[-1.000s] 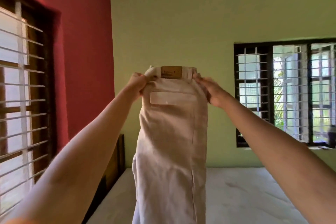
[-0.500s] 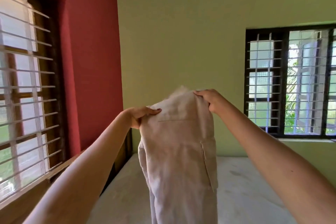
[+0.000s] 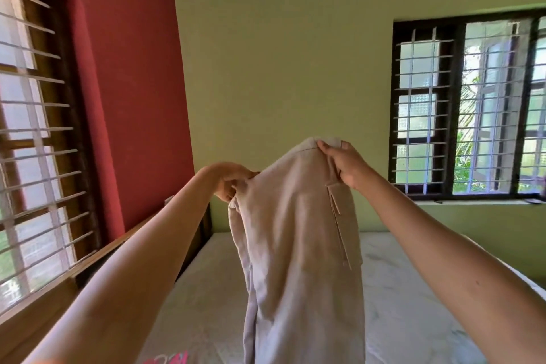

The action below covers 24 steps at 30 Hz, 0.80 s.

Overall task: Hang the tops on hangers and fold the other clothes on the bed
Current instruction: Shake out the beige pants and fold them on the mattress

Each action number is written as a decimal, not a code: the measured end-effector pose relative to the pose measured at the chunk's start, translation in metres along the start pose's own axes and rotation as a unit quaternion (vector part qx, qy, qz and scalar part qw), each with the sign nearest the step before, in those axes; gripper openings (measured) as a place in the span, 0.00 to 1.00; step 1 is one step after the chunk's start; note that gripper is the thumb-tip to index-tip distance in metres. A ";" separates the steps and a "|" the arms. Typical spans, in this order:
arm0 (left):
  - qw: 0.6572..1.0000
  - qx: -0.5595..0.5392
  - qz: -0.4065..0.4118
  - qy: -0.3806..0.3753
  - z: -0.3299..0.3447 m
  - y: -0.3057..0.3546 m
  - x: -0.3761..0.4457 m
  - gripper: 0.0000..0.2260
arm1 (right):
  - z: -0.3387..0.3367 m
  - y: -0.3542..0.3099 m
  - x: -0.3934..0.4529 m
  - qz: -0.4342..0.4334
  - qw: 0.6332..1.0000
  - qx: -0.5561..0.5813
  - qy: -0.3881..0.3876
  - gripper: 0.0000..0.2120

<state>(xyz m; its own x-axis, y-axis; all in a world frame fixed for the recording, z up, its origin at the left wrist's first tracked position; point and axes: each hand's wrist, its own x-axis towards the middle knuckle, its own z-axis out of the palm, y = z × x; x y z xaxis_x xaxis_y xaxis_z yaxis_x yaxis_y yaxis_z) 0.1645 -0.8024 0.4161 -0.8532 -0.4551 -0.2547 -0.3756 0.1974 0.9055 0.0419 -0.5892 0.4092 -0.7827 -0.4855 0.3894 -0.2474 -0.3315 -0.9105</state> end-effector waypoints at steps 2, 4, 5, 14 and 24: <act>1.000 0.003 0.001 -0.013 0.007 -0.003 -0.001 0.26 | -0.005 -0.001 -0.001 0.004 1.000 -0.013 -0.001 0.06; 1.000 0.010 0.000 -0.015 0.013 -0.006 -0.001 0.30 | -0.012 -0.004 -0.004 0.017 0.999 -0.025 -0.015 0.06; 1.000 0.000 0.001 -0.012 0.015 -0.006 0.001 0.32 | -0.014 -0.006 -0.006 0.025 0.999 -0.030 -0.023 0.06; 0.985 -0.117 0.067 0.105 0.047 -0.001 0.018 0.06 | -0.038 -0.006 -0.002 0.111 0.988 -0.029 -0.102 0.17; 0.937 0.143 0.205 0.245 0.065 0.008 0.038 0.08 | -0.072 0.027 0.008 0.244 0.961 -0.127 0.030 0.09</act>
<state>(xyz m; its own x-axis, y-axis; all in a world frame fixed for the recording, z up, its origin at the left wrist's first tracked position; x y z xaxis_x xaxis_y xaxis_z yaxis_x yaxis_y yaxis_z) 0.1058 -0.7613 0.3913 -0.7052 -0.6196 0.3447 -0.1927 0.6354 0.7478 -0.0118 -0.5440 0.3779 -0.8703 -0.4835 -0.0940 0.0315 0.1358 -0.9902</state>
